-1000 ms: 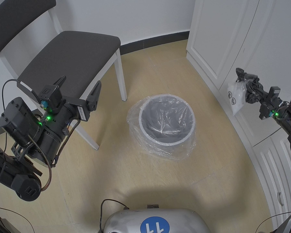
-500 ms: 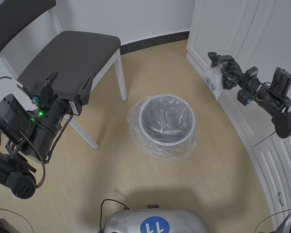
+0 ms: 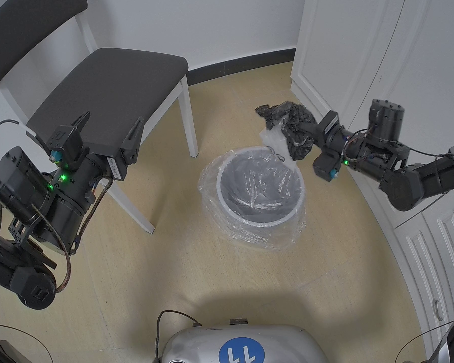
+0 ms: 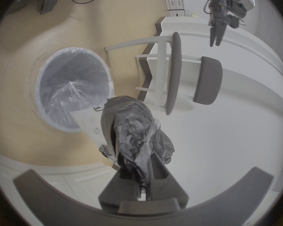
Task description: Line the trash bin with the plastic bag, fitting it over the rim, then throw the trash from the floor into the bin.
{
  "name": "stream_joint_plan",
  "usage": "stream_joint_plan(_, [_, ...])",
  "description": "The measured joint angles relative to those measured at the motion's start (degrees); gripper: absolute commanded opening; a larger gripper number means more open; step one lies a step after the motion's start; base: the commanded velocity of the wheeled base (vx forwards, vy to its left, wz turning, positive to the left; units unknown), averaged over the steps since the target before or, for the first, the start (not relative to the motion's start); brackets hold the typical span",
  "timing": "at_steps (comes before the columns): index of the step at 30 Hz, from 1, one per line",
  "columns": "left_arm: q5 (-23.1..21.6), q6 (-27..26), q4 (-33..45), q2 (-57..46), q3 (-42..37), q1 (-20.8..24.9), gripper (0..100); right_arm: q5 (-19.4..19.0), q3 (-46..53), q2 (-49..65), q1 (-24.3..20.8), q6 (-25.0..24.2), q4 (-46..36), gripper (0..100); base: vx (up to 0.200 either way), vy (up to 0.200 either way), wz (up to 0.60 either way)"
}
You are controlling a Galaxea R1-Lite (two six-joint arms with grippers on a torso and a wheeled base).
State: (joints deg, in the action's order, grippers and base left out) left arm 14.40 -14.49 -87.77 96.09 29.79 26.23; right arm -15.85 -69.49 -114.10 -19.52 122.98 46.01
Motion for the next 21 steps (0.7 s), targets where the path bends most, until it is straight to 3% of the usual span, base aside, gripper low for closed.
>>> stream_joint_plan(8, [-0.06,0.07,-0.01,-0.06,-0.06,-0.11,100,1.91,-1.77,-6.42,-1.32,0.41,0.17,0,0.0,0.0,0.0])
stream_joint_plan(21, [-0.11,0.16,-0.01,0.44,-0.04,-0.13,100,1.93,-7.35,-15.14,-1.32,0.3,0.62,0,0.0,0.0,0.0])
